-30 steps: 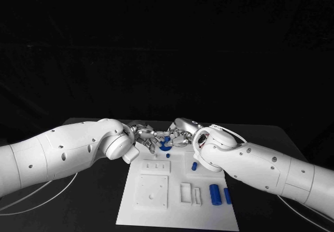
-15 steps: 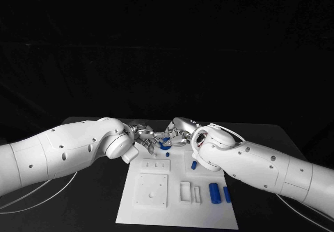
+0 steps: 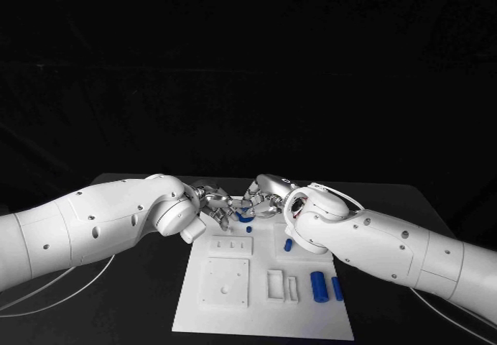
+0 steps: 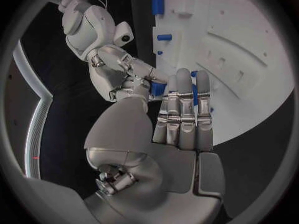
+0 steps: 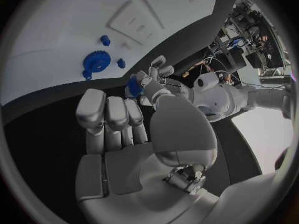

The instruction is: Assemble the parts on the task board

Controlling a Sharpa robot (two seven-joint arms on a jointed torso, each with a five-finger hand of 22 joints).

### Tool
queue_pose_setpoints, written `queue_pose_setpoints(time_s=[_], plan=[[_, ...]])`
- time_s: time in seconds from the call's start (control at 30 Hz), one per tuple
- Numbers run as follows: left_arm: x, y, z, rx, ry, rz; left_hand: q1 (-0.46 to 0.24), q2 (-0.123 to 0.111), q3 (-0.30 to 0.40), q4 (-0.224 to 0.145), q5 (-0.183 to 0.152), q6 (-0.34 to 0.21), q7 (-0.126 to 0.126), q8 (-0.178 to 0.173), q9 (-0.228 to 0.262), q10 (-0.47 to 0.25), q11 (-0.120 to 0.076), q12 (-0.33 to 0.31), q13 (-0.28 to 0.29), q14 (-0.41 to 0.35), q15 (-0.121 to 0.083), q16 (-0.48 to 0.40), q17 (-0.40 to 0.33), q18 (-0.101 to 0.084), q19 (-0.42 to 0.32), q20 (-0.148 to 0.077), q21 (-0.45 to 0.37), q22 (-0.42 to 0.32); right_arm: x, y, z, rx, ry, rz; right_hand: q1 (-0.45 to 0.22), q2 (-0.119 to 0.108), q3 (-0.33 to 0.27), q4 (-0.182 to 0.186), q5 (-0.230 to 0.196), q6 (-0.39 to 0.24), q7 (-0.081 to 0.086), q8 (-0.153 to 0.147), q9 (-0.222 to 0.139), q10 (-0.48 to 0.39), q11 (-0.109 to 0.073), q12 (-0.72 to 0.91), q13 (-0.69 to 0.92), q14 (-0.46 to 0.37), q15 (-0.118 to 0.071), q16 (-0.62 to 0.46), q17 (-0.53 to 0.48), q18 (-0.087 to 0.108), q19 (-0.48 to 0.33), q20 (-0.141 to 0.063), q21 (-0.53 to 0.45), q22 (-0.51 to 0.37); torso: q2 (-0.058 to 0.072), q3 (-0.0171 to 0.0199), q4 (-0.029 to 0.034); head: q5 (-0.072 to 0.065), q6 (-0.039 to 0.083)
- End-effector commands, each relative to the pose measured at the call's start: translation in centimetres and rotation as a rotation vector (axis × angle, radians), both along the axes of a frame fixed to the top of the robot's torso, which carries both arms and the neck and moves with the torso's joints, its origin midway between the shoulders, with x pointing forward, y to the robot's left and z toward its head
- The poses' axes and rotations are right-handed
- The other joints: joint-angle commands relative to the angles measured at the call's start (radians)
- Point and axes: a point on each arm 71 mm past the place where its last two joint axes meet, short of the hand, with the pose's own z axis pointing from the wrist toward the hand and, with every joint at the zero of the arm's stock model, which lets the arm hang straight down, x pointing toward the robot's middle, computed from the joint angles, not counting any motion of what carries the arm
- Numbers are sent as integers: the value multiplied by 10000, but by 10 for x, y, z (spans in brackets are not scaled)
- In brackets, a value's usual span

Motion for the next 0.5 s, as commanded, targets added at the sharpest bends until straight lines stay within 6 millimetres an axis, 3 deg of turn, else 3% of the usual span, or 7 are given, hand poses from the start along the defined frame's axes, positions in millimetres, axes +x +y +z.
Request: queue_pose_setpoints(time_s=[0.03,0.3,0.5], plan=[[-1,-3,1,-28,100,-155,10,136,-10,-14,61,32,-2,-55,-9,137,-49,-46,-10,12,-12,37,-4,-30,53,-15,11,15,-1,3,-1,-225,14,146,19,54,-14,37,41,575,-201,28,14,4,-60,-15,1,0,-85,-63,-9,-21,403,-49,-46,1237,3,6,-9,12,4],[0,-3,1,-35,99,-66,35,359,-15,-29,151,32,-12,-54,-9,134,-51,-45,-10,7,-14,47,-4,-34,44,-19,13,31,-3,4,-2,-307,63,233,29,58,-24,26,47,580,-200,27,14,5,-61,-16,1,0,-86,-71,-14,-27,406,-50,-36,1242,4,4,-1,12,4],[0,-2,1,-37,68,52,256,587,157,-142,893,51,-47,-52,-8,125,-69,-50,-20,7,-28,67,4,-38,32,-30,20,52,-4,5,-3,-355,102,275,29,58,-24,26,47,580,-200,27,14,5,-61,-16,1,0,-86,-71,-14,-27,406,-50,-36,1242,0,12,-9,28,-26]])
